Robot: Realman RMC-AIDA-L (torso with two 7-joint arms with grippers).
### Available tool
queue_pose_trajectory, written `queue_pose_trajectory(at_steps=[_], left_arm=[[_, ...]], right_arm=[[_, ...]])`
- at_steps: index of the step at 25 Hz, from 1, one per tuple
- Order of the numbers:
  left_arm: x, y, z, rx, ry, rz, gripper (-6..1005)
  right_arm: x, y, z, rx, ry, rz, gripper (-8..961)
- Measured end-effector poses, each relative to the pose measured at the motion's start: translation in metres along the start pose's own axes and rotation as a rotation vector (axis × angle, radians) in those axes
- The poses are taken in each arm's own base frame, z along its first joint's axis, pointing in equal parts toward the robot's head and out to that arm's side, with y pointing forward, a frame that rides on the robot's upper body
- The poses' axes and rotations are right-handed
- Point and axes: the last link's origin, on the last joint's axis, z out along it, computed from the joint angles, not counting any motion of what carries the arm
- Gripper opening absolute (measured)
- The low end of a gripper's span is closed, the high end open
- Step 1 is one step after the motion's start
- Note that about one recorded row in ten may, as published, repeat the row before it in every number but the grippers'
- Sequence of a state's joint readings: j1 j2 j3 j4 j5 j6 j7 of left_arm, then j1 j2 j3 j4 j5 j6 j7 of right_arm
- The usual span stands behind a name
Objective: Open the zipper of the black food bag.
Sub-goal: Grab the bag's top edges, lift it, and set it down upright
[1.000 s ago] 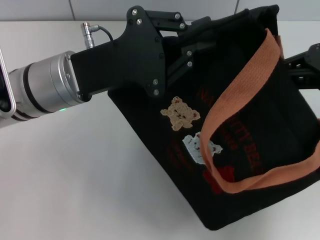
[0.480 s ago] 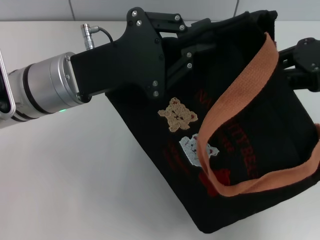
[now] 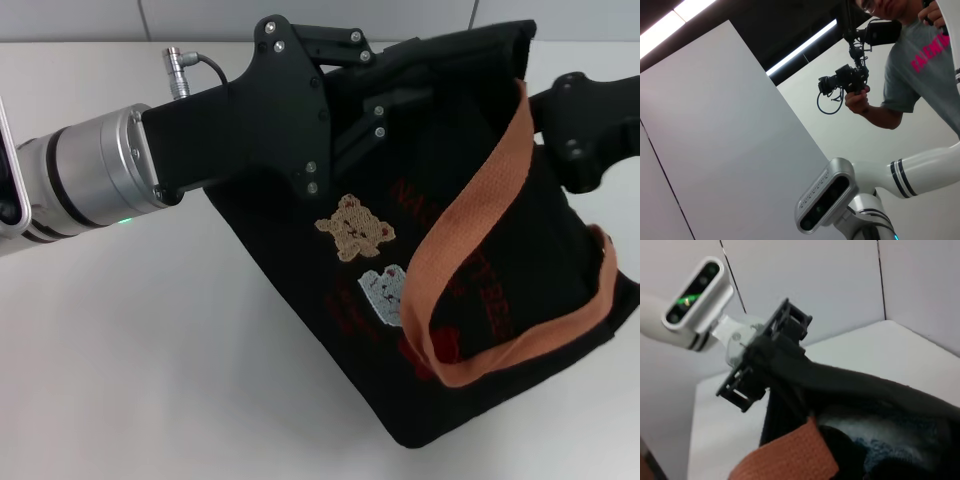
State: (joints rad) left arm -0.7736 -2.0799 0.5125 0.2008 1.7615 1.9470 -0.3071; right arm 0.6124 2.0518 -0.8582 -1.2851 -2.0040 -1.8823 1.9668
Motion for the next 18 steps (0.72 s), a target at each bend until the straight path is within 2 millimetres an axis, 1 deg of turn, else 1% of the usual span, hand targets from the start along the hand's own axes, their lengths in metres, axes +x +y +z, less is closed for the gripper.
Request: queue_pose_trajectory(at_steps=[4, 10, 18], left_arm=[[0.0, 0.0, 0.0, 0.0, 0.001, -0.001, 153], [0.001, 0.0, 0.0, -0.004, 0.008, -0.001, 153], [0.002, 0.0, 0.0, -0.004, 0.008, 0.0, 153]], right_arm=[[-0.004, 0.003, 0.004, 0.044, -0.001, -0.077, 213], [-0.002, 0.004, 0.0, 0.077, -0.003, -0.098, 17], [0.008, 0.01, -0.01, 0.096, 0.003, -0.106, -1]])
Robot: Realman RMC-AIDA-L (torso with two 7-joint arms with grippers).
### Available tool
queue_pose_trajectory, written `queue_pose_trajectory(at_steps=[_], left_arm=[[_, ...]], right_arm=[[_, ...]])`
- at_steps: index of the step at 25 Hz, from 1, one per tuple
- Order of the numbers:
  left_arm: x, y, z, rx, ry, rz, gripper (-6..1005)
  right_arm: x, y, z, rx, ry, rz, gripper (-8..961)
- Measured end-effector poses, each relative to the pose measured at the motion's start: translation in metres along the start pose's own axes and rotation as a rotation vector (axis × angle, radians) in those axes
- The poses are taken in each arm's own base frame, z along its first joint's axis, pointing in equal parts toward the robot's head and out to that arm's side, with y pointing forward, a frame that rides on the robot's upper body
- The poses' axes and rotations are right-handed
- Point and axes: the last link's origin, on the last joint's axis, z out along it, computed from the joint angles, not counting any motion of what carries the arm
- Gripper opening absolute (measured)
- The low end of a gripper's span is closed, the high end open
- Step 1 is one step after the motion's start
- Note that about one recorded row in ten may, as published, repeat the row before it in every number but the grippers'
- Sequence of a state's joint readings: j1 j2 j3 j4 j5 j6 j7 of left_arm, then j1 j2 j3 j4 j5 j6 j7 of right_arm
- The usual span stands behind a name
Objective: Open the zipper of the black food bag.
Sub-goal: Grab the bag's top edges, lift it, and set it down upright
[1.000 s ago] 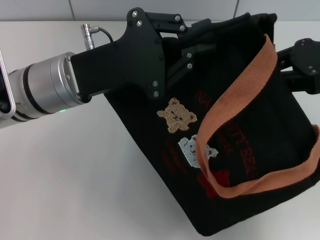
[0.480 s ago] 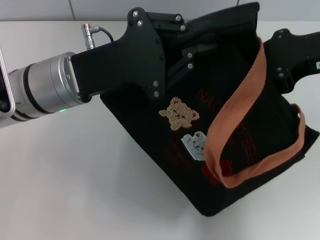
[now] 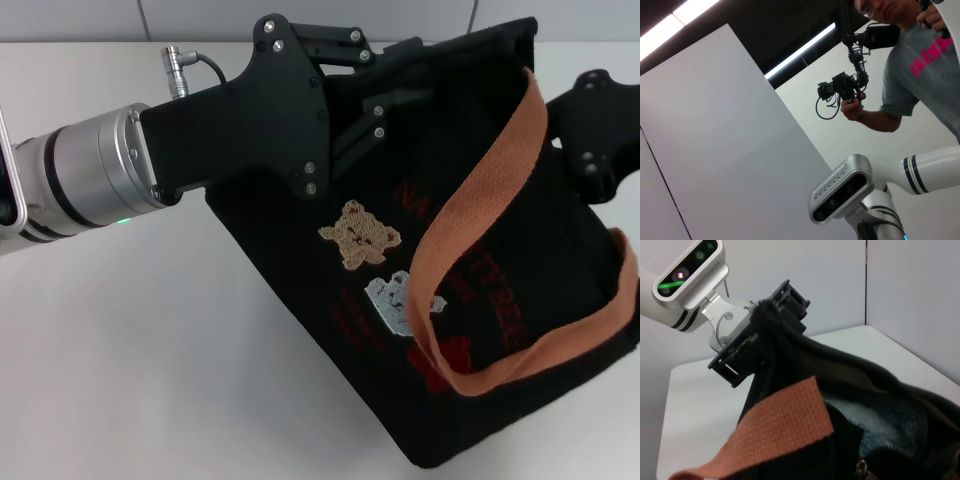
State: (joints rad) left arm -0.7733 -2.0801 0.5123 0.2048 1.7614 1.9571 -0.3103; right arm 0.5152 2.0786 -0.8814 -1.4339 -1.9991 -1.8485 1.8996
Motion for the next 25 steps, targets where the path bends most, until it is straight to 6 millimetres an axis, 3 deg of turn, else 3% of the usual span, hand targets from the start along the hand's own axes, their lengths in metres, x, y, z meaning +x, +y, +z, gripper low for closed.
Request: queue_pose_trajectory(at_steps=[8, 11, 16, 25], left_arm=[[0.0, 0.001, 0.0, -0.002, 0.0, 0.0, 153], [0.0, 0.001, 0.0, -0.006, 0.0, -0.002, 153], [0.0, 0.001, 0.0, -0.006, 0.001, -0.003, 153], [0.0, 0.001, 0.001, -0.008, 0.002, -0.003, 153]], right_arm=[[0.006, 0.005, -0.004, 0.002, -0.032, -0.044, 0], [0.006, 0.006, -0.004, -0.001, -0.042, -0.058, 152], [0.006, 0.01, -0.006, -0.007, -0.079, -0.089, 202], [0.005, 0.013, 0.002, -0.042, -0.073, -0.125, 205]])
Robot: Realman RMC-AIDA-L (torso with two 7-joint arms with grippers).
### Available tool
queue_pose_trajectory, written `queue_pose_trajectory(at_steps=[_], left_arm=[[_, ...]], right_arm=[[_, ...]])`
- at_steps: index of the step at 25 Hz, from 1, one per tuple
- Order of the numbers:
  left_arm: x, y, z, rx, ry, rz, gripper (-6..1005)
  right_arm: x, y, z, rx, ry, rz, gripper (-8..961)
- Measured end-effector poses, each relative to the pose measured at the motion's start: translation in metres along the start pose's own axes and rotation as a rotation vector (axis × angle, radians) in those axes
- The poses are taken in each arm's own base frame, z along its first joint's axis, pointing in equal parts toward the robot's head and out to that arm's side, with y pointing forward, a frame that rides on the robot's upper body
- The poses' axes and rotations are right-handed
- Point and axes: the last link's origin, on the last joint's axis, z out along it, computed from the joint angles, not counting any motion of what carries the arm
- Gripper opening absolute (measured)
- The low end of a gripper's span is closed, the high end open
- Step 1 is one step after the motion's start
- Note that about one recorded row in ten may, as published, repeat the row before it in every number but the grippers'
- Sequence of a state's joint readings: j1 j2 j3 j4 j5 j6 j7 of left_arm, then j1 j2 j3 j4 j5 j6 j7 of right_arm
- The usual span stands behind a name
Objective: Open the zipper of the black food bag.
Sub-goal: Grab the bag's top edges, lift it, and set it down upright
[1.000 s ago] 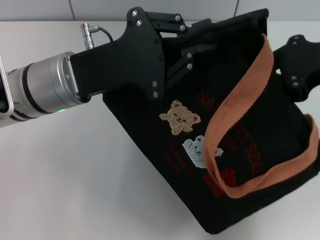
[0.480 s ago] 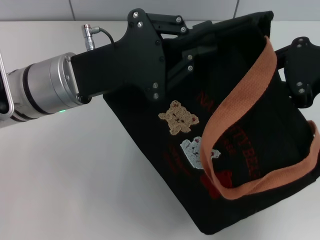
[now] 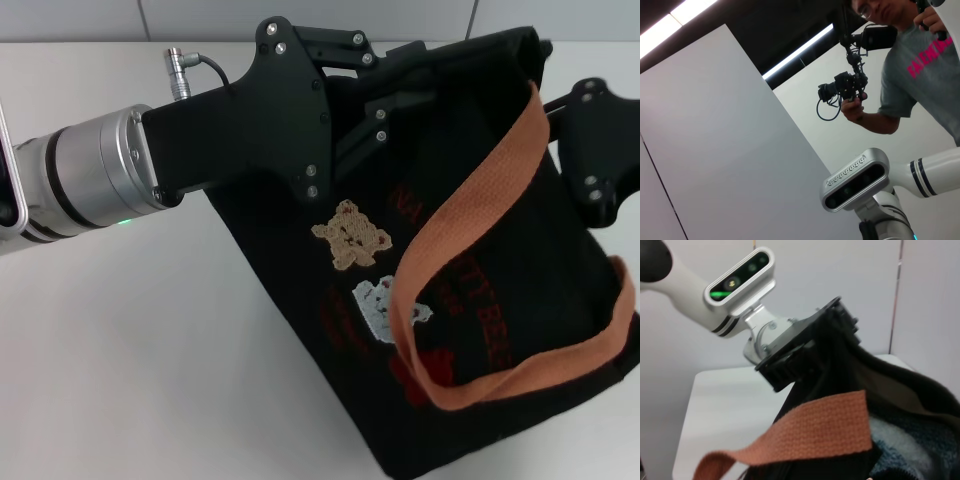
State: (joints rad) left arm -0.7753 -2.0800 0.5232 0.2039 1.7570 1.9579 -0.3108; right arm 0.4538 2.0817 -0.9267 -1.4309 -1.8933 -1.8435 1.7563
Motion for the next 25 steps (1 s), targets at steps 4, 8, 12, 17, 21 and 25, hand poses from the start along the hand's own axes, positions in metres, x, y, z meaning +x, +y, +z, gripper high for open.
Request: queue_pose_trajectory(at_steps=[4, 8, 12, 17, 21, 25], left_arm=[[0.0, 0.0, 0.0, 0.001, 0.0, -0.001, 153], [0.0, 0.0, 0.0, 0.001, -0.001, 0.0, 153], [0.0, 0.0, 0.0, 0.002, -0.002, 0.0, 153], [0.0, 0.0, 0.0, 0.003, -0.001, -0.001, 153], [0.0, 0.0, 0.0, 0.002, -0.001, -0.002, 153], [0.0, 0.0, 0.0, 0.003, 0.002, -0.002, 153]], right_arm=[[0.002, 0.0, 0.003, -0.009, 0.033, -0.005, 208], [0.003, 0.0, 0.006, -0.016, 0.062, -0.01, 211], [0.001, -0.003, 0.006, 0.009, 0.051, -0.013, 213], [-0.001, -0.009, 0.017, 0.037, 0.038, -0.019, 203], [-0.002, -0.008, 0.022, 0.032, 0.039, -0.024, 195], [-0.004, -0.008, 0.024, 0.028, 0.016, -0.034, 139]])
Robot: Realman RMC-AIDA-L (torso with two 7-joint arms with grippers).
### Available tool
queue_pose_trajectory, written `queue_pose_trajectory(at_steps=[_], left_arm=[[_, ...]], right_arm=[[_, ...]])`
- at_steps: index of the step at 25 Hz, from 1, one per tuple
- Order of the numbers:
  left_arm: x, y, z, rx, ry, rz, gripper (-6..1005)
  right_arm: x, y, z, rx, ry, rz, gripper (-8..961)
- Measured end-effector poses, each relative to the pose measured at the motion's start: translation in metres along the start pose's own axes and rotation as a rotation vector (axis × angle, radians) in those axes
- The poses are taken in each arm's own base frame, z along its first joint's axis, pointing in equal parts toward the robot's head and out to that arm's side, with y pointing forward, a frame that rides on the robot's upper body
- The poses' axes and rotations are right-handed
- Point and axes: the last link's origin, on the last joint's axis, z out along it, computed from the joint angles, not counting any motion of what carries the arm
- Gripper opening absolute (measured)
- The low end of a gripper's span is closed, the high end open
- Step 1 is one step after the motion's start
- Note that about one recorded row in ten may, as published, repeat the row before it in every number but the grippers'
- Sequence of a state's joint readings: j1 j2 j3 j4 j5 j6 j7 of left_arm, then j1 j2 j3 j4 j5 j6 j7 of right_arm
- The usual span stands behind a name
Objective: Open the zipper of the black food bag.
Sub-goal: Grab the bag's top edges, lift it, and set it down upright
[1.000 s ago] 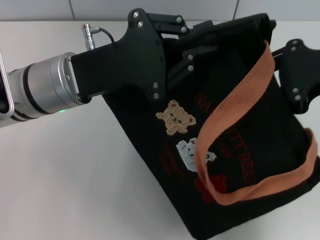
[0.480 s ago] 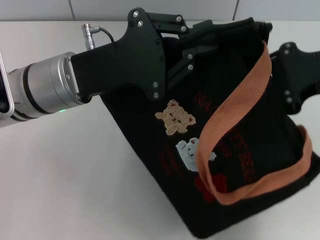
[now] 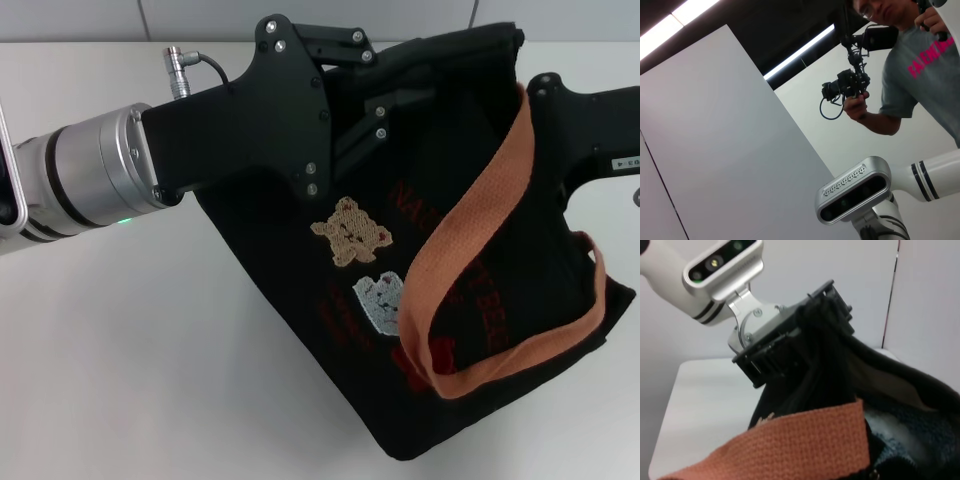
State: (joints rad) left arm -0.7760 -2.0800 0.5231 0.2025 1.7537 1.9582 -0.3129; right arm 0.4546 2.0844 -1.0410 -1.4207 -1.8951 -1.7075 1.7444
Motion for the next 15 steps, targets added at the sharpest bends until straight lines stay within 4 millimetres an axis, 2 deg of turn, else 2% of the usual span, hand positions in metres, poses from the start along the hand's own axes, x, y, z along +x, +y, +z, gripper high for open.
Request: queue_pose_trajectory(at_steps=[12, 15], left_arm=[[0.0001, -0.0002, 0.0, -0.001, 0.0, 0.001, 153], [0.0002, -0.0002, -0.0003, 0.001, 0.0, 0.002, 153]], right_arm=[[0.0021, -0.0002, 0.0093, -0.013, -0.014, -0.018, -3], [0.0023, 0.0002, 0.0085, -0.028, -0.002, -0.008, -2]])
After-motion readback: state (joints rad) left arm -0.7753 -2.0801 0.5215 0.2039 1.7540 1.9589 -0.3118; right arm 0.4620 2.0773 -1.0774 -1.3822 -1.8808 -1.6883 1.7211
